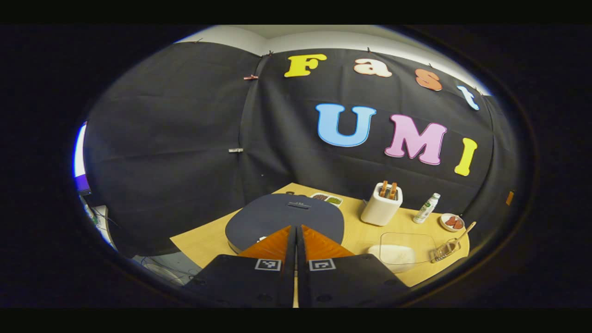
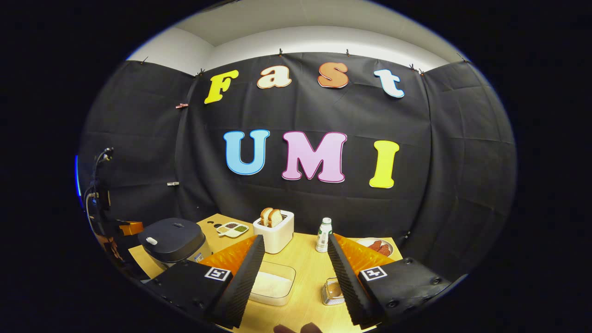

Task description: Close the left gripper, press the button to open the rice cooker; take a wooden spoon from the chopstick holder with the right hand, scoop a spoonful of rice and pour it into the rice cooker, then put the wooden spoon back into the chopstick holder.

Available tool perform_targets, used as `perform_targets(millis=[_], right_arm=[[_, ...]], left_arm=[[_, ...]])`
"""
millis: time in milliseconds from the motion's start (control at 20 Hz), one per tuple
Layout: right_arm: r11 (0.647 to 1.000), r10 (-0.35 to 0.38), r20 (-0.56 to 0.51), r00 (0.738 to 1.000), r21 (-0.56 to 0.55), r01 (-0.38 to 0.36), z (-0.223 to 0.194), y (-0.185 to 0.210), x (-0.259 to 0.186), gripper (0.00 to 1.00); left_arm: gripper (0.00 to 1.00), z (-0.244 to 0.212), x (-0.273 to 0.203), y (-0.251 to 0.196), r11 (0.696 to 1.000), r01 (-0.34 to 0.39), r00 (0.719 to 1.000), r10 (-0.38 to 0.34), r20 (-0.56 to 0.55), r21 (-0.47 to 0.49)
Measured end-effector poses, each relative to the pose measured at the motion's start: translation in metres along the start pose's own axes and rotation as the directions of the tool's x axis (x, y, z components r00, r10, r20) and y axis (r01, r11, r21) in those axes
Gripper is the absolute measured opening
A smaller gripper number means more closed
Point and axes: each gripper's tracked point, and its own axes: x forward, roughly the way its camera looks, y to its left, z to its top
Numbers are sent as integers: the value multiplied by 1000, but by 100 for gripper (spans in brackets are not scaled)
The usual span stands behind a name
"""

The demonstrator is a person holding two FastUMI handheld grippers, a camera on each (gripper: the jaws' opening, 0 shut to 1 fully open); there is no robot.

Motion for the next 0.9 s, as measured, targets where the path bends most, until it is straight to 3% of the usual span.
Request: perform_targets(millis=[550, 900], right_arm=[[1000, -9, -17, 1000, -8, 9, -8, 10, 8, 86], [1000, 13, -20, 1000, 9, -12, -11, 15, 3, 86]], left_arm=[[9, -51, 46, 16, 1000, -1, 989, 3, -148, 14], [8, -58, 44, 17, 998, 33, 985, -42, -165, -58]])
